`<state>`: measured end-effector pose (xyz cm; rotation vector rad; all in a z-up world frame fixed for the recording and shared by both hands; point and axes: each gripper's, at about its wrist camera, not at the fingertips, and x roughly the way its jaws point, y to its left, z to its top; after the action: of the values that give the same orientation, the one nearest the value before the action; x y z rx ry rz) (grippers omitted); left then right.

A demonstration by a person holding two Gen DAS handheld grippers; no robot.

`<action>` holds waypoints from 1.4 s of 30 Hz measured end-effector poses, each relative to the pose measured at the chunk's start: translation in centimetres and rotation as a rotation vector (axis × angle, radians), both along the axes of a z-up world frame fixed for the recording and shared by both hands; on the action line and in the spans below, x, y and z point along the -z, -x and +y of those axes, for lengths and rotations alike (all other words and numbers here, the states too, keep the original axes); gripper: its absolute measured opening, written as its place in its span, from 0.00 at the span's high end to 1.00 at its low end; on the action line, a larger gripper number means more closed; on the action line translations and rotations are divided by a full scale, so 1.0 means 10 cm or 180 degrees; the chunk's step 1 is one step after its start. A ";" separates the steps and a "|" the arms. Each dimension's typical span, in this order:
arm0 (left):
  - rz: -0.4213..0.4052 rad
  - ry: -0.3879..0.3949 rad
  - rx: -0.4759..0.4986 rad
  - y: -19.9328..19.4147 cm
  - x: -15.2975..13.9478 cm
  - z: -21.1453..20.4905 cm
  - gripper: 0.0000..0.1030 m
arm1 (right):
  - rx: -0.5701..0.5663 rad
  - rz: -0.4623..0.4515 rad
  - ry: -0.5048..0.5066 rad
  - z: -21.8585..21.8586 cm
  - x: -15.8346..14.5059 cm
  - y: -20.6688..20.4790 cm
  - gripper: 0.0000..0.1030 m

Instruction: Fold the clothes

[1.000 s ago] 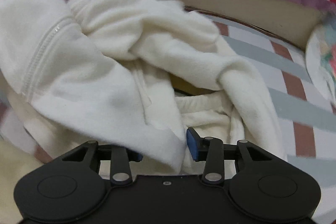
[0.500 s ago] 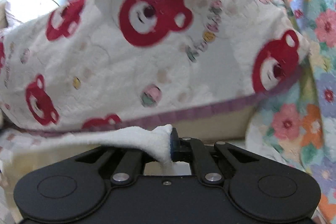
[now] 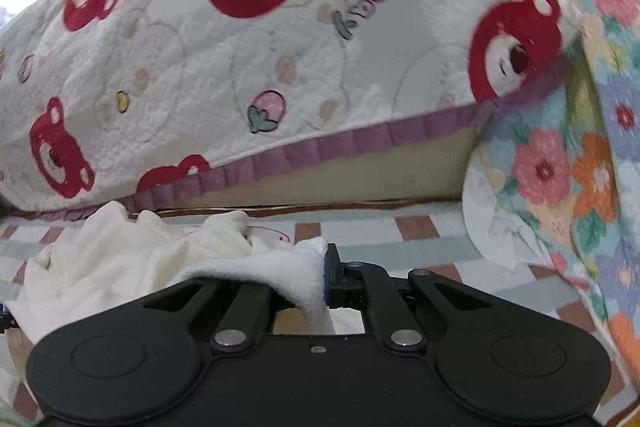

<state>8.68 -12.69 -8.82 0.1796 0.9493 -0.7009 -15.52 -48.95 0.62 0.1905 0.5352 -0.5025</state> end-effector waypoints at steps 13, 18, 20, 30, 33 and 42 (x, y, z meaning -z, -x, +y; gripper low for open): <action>0.0113 -0.0276 -0.0084 -0.04 0.48 -0.21 0.95 | 0.0109 0.0005 -0.0430 -0.14 0.53 0.12 0.92; -0.0349 -0.0032 -0.0307 0.19 -0.07 0.04 0.98 | 0.0101 0.0024 -0.0505 -0.21 0.66 0.27 0.92; -0.0547 0.0137 -0.0498 0.28 -0.33 0.22 0.98 | 0.0097 -0.0022 -0.0547 -0.25 0.66 0.35 0.92; -0.0934 0.0484 -0.1209 0.72 -1.11 0.89 0.98 | -0.0286 -0.0170 -0.0694 -0.35 0.45 0.44 0.94; -0.1059 0.0483 -0.1273 0.84 -1.37 1.03 0.98 | -0.0571 -0.0457 -0.0666 -0.38 0.04 0.51 0.94; -0.0358 -0.0865 -0.1020 0.99 -0.57 1.02 0.92 | -0.1631 0.0641 -0.1144 -0.19 0.50 0.72 0.90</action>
<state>-1.19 -2.46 -3.08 0.2954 0.9361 -0.2628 -22.71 -50.84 -4.38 0.3352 0.8402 0.0797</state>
